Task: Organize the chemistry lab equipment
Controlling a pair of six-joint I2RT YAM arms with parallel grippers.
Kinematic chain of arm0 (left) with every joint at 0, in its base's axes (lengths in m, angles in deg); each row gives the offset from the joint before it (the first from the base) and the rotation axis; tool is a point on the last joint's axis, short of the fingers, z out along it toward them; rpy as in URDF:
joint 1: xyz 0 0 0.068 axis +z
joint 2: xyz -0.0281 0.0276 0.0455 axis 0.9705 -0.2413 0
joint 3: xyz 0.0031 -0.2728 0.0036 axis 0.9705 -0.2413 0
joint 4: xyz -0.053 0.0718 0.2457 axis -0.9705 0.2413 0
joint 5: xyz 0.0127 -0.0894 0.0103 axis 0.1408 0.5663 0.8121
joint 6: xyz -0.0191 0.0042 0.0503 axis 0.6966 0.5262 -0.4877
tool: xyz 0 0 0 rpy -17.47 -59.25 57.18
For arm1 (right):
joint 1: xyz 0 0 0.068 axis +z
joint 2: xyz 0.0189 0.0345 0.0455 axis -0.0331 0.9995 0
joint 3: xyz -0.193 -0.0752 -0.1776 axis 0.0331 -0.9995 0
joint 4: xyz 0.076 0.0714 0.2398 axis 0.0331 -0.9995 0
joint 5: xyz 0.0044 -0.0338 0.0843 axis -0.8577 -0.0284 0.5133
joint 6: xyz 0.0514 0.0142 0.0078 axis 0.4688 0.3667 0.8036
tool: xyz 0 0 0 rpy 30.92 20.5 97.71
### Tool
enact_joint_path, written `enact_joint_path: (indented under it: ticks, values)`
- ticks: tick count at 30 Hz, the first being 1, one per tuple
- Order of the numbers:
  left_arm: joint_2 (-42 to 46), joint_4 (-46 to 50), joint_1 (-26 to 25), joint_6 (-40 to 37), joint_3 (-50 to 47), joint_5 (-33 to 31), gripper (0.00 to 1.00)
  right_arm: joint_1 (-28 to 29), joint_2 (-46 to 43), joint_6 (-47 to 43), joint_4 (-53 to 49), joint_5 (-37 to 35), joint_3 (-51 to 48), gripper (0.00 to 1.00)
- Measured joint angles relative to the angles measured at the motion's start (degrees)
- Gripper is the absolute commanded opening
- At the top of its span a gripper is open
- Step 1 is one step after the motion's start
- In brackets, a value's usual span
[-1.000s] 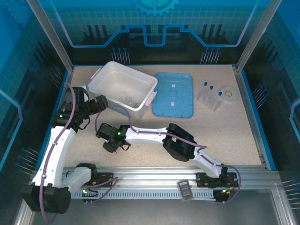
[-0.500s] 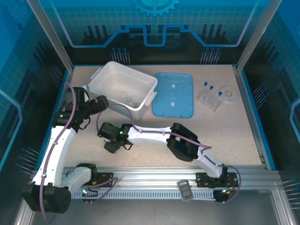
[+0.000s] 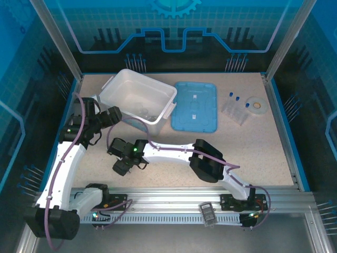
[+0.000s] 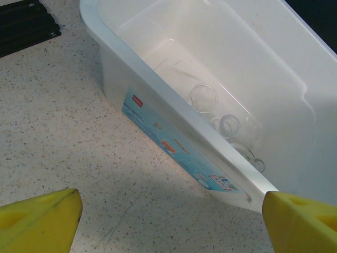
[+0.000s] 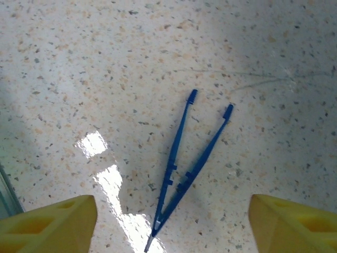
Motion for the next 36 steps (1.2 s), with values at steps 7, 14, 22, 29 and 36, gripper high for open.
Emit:
enact_joint_path:
  ticks: [7, 14, 22, 29, 36]
  values:
    - [0.0, 0.0, 0.2, 0.0, 0.0, 0.0, 0.9, 0.0, 3.0, 0.9, -0.5, 0.5, 3.1, 0.78]
    - [0.0, 0.0, 0.2, 0.0, 0.0, 0.0, 0.9, -0.3, 6.0, 1.5, -1.7, 0.5, 3.8, 0.77]
    - [0.0, 0.0, 0.2, 0.0, 0.0, 0.0, 0.9, -0.7, 7.3, 1.9, -2.4, 0.6, 5.2, 0.68]
    - [0.0, 0.0, 0.2, 0.0, 0.0, 0.0, 0.9, -0.8, 7.4, 1.9, -2.8, -0.4, 5.3, 0.6]
    - [0.0, 0.0, 0.2, 0.0, 0.0, 0.0, 0.9, -0.9, 7.4, 1.1, -3.1, -1.8, 5.3, 0.53]
